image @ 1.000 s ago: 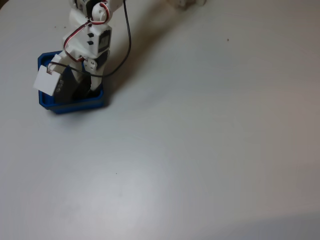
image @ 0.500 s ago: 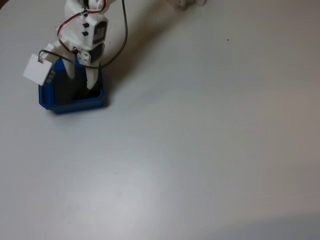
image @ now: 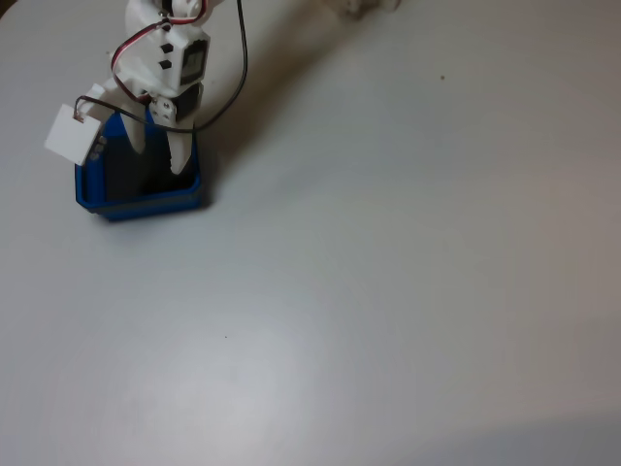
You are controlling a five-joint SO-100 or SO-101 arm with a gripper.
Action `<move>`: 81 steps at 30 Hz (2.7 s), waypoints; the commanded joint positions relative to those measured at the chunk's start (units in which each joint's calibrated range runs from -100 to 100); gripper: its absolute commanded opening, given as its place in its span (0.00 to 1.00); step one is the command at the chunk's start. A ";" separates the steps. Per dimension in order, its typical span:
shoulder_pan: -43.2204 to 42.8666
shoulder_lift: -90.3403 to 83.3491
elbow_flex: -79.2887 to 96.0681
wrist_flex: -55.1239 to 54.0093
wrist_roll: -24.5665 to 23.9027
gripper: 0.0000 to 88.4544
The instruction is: Pick the black tape roll and drop it in the blue box
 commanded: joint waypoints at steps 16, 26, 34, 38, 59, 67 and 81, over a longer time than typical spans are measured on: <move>-11.72 -6.88 -3.94 -0.79 0.24 0.25; -21.49 -6.96 -3.58 -0.63 0.32 0.23; -31.45 -6.96 -3.49 0.28 0.06 0.23; -34.87 -6.96 -3.40 0.28 -0.11 0.16; -50.12 -6.46 -3.31 0.36 -0.29 0.01; -51.09 -6.38 -3.31 0.28 -0.38 0.01; -51.29 -6.63 -2.60 0.28 -0.38 0.01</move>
